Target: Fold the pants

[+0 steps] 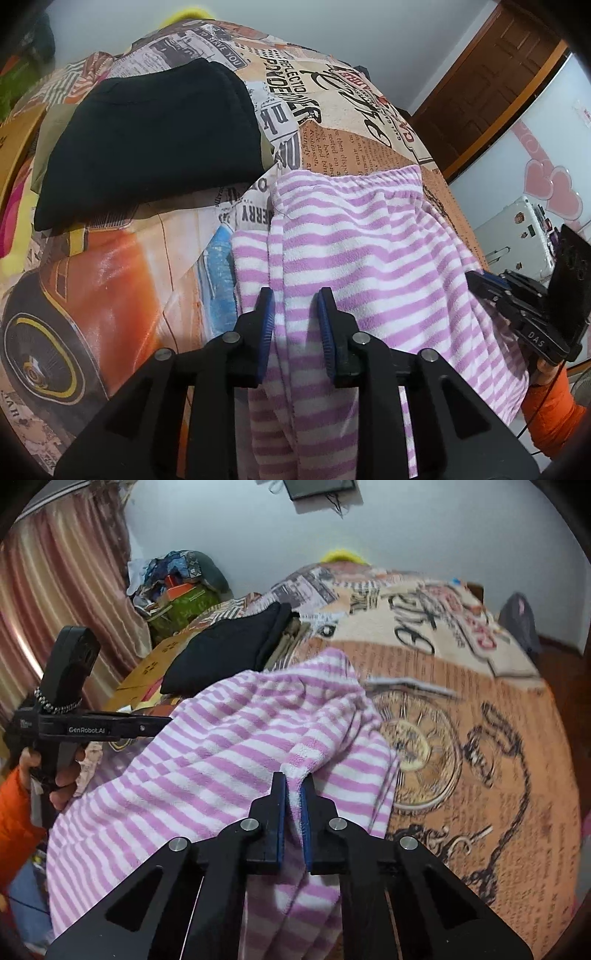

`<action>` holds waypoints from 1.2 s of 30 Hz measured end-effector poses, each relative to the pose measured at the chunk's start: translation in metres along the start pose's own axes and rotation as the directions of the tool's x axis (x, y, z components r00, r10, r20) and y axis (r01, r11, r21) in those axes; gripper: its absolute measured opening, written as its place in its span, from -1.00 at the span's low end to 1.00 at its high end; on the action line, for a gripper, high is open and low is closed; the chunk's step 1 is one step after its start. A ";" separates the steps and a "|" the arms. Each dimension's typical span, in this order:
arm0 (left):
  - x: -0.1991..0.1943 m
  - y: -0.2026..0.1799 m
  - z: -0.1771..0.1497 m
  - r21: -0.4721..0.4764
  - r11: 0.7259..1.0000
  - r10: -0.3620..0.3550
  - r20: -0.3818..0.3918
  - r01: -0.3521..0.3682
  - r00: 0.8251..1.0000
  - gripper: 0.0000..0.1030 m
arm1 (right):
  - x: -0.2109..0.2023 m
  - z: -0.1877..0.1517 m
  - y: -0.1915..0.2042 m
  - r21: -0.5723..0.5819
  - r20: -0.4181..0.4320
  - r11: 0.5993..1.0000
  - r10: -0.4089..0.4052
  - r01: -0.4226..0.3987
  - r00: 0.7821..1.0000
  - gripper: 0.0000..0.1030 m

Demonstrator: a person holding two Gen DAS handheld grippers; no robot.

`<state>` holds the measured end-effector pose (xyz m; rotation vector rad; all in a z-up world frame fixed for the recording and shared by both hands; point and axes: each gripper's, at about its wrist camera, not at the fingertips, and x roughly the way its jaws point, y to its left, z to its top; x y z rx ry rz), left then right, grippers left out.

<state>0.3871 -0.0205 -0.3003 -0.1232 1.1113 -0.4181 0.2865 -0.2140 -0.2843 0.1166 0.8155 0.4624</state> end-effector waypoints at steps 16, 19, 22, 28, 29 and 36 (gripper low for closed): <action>-0.005 0.003 -0.004 0.018 1.000 0.000 -0.004 0.001 1.000 -0.63 | -0.018 -0.012 -0.039 0.026 -0.009 0.986 -0.164 0.164 0.986 -0.95; -0.002 0.003 -0.001 0.010 1.000 -0.016 -0.020 0.017 1.000 -0.53 | -0.028 -0.003 -0.041 0.067 0.018 0.990 -0.128 0.126 0.992 -0.91; 0.002 0.004 0.006 -0.004 1.000 -0.021 -0.028 0.021 0.999 -0.50 | -0.027 0.010 -0.038 0.071 0.034 0.993 -0.100 0.097 0.994 -0.61; 0.014 0.007 0.022 -0.016 0.999 -0.038 -0.045 0.038 0.998 -0.35 | 0.002 0.024 -0.028 0.034 0.006 0.997 -0.071 0.071 0.997 -0.39; 0.017 0.009 0.026 -0.023 0.998 -0.052 -0.054 0.051 0.997 -0.30 | 0.008 0.025 -0.030 0.039 -0.007 0.997 -0.069 0.070 0.998 -0.39; 0.025 0.010 0.038 -0.007 0.997 -0.079 -0.036 0.079 0.996 -0.75 | 0.036 0.026 -0.038 0.083 -0.068 0.996 0.030 -0.025 0.997 -0.85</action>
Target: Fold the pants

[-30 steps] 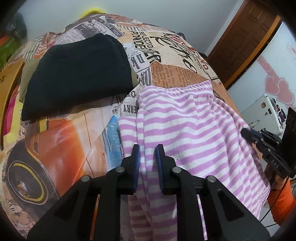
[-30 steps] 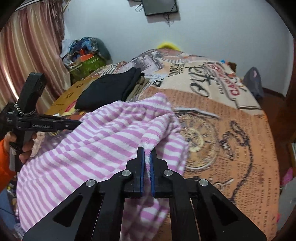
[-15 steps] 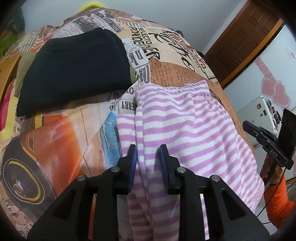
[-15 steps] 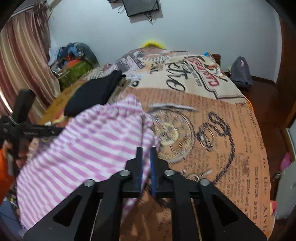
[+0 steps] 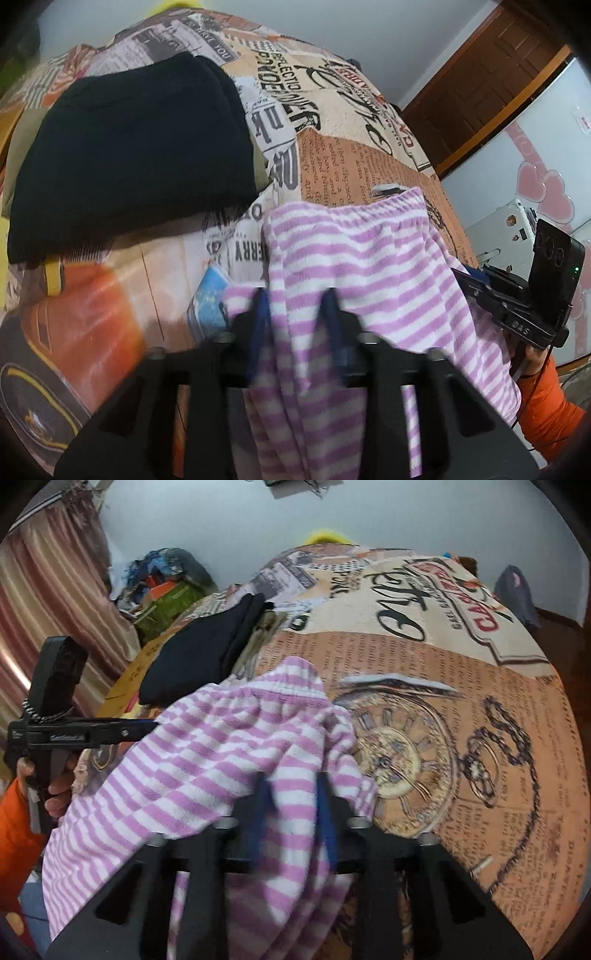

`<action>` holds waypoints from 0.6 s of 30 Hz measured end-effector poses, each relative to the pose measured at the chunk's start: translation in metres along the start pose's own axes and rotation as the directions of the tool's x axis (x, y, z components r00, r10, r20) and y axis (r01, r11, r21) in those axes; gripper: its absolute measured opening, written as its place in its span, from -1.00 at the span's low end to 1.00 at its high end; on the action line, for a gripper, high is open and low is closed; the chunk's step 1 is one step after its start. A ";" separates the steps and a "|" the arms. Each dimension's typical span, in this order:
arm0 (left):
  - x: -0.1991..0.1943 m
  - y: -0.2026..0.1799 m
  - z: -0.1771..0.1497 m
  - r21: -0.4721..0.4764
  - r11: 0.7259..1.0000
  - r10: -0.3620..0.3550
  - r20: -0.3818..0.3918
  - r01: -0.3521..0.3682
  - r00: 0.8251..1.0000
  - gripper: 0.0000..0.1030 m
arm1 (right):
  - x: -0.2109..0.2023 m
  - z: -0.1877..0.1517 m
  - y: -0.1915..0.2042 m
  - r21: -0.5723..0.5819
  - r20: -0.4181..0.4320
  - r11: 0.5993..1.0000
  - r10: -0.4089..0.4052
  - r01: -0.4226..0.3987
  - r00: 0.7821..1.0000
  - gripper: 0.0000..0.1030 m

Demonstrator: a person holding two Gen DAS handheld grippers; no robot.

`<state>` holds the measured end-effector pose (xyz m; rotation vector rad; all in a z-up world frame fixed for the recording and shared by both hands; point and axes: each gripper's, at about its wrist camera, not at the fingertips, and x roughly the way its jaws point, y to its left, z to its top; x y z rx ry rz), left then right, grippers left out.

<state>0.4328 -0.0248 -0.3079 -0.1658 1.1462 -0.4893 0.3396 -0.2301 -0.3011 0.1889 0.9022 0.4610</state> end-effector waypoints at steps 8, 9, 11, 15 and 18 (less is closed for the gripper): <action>-0.013 -0.007 -0.001 0.046 0.993 0.105 0.078 -0.108 0.991 -0.87 | -0.011 0.002 0.012 -0.117 0.076 0.986 -0.109 0.118 0.991 -0.89; -0.014 -0.005 0.001 0.046 0.990 0.130 0.082 -0.134 0.988 -0.99 | -0.010 0.003 0.010 -0.114 0.075 0.984 -0.132 0.140 0.988 -0.92; -0.015 0.002 0.002 0.040 0.970 0.237 0.095 -0.241 0.967 -1.00 | -0.005 0.002 0.005 -0.111 0.063 0.978 -0.169 0.175 0.984 -0.93; -0.024 0.024 -0.001 -0.029 0.982 0.188 0.054 -0.187 0.981 -0.99 | -0.010 -0.001 -0.003 -0.096 0.028 0.975 -0.200 0.202 0.979 -0.92; -0.047 0.016 -0.009 0.006 0.978 0.206 0.097 -0.207 0.974 -0.93 | -0.031 -0.001 -0.005 -0.079 0.036 0.972 -0.218 0.220 0.975 -0.86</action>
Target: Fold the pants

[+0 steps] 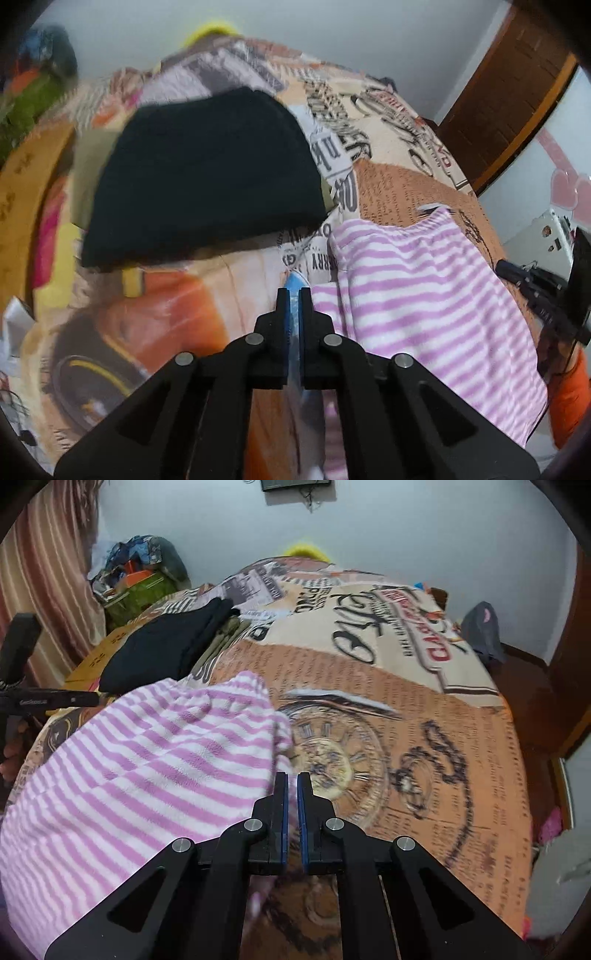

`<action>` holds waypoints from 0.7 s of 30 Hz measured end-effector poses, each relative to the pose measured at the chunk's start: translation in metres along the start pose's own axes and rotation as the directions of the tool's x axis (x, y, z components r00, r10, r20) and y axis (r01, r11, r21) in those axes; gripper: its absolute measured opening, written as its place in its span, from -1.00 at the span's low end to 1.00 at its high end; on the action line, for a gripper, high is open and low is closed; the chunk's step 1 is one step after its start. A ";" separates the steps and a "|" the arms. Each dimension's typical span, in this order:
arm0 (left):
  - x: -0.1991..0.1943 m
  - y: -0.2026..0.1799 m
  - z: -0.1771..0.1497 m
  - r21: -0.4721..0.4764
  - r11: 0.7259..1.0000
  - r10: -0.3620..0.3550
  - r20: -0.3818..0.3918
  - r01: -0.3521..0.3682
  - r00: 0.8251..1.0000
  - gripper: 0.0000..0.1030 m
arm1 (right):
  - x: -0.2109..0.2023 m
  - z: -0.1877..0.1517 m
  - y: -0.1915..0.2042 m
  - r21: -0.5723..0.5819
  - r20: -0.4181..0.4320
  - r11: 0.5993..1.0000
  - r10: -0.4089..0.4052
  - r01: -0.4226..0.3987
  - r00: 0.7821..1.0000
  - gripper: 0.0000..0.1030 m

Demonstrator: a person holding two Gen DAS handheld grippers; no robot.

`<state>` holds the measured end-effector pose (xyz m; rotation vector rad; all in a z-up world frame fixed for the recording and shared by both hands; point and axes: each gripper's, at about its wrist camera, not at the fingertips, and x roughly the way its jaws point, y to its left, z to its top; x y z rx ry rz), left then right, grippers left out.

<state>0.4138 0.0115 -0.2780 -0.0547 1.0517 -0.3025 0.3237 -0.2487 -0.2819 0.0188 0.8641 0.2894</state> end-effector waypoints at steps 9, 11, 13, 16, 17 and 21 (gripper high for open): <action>-0.060 -0.041 -0.033 0.087 0.996 -0.003 0.066 -0.002 0.998 0.14 | -0.072 -0.007 0.009 0.014 0.067 0.999 0.041 -0.042 0.997 0.36; -0.066 -0.046 -0.041 0.084 0.996 -0.027 0.056 0.022 0.998 0.26 | -0.080 -0.013 0.015 0.020 0.063 0.997 0.068 -0.069 0.996 0.44; -0.068 -0.050 -0.052 0.066 0.997 -0.040 0.035 0.037 0.999 0.39 | -0.082 -0.019 0.020 0.024 0.046 0.995 0.093 -0.094 0.995 0.50; -0.064 -0.052 -0.068 0.037 0.996 -0.076 -0.008 0.076 0.997 0.41 | -0.076 -0.035 0.028 0.044 -0.006 0.990 0.135 -0.135 0.991 0.52; -0.060 -0.053 -0.072 0.031 0.996 -0.087 -0.024 0.088 0.996 0.42 | -0.073 -0.039 0.031 0.049 -0.024 0.989 0.142 -0.141 0.990 0.52; -0.044 -0.048 -0.089 -0.010 0.990 -0.144 -0.100 0.143 0.985 0.42 | -0.055 -0.057 0.034 0.089 -0.086 0.985 0.156 -0.148 0.984 0.52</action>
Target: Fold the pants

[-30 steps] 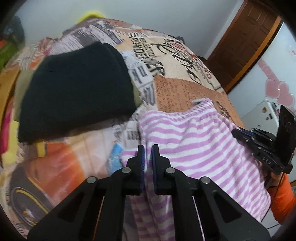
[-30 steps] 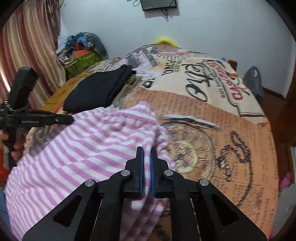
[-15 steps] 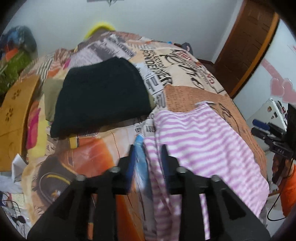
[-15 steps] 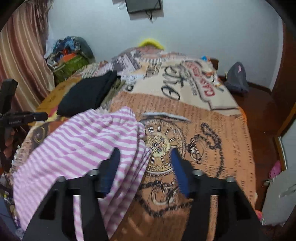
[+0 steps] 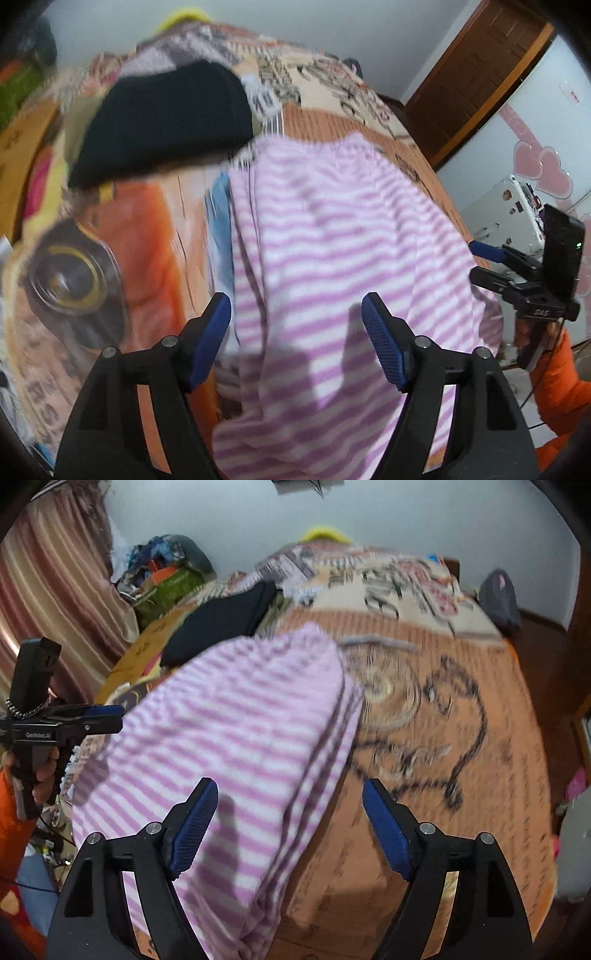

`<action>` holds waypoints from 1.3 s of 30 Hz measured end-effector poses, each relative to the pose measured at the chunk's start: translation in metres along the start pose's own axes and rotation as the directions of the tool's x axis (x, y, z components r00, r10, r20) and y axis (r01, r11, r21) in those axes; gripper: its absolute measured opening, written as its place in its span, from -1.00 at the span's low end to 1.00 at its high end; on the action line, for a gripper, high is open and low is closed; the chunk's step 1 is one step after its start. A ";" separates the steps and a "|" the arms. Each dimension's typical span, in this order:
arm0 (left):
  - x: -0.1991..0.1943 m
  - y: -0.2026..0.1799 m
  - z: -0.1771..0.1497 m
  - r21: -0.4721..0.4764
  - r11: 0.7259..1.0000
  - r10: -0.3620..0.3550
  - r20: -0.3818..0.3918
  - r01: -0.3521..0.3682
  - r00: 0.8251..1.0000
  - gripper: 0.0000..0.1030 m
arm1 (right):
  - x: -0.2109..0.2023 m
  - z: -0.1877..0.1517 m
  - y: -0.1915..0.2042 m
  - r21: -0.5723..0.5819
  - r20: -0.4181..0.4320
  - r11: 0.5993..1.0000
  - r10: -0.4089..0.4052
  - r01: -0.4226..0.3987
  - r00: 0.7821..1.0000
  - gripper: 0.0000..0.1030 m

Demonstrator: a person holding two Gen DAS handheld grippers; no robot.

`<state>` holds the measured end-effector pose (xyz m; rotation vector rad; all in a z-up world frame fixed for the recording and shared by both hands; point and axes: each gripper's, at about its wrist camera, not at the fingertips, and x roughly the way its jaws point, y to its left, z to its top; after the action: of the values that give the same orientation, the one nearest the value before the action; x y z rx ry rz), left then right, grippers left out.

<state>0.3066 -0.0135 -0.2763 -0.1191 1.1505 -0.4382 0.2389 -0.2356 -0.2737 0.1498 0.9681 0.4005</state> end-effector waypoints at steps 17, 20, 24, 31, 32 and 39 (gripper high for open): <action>0.053 0.033 0.019 -0.181 0.960 -0.230 -0.064 0.215 0.971 0.58 | 0.041 0.013 -0.011 0.067 -0.081 0.976 0.212 -0.207 0.974 0.60; 0.054 0.029 0.024 -0.154 0.965 -0.221 -0.049 0.212 0.974 0.58 | 0.044 0.015 -0.006 0.054 -0.078 0.971 0.236 -0.233 0.968 0.60; 0.053 0.016 0.027 -0.103 0.977 -0.189 -0.040 0.184 0.981 0.34 | 0.047 0.019 0.001 0.029 -0.080 0.966 0.258 -0.257 0.963 0.48; 0.033 -0.002 0.020 -0.009 0.989 -0.147 -0.007 0.147 0.989 0.12 | 0.046 0.024 0.009 -0.019 -0.075 0.965 0.261 -0.263 0.962 -0.09; 0.031 -0.004 0.019 0.003 0.990 -0.141 -0.008 0.141 0.990 0.09 | 0.045 0.026 0.010 -0.031 -0.075 0.964 0.260 -0.263 0.963 -0.22; 0.002 -0.026 0.022 0.089 0.991 -0.100 0.058 0.095 0.993 -0.49 | 0.030 0.033 0.031 -0.140 -0.034 0.962 0.233 -0.236 0.972 -0.50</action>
<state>0.3193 -0.0410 -0.2605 -0.1136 1.0659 -0.5665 0.2729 -0.1935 -0.2687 0.1311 0.9380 0.6887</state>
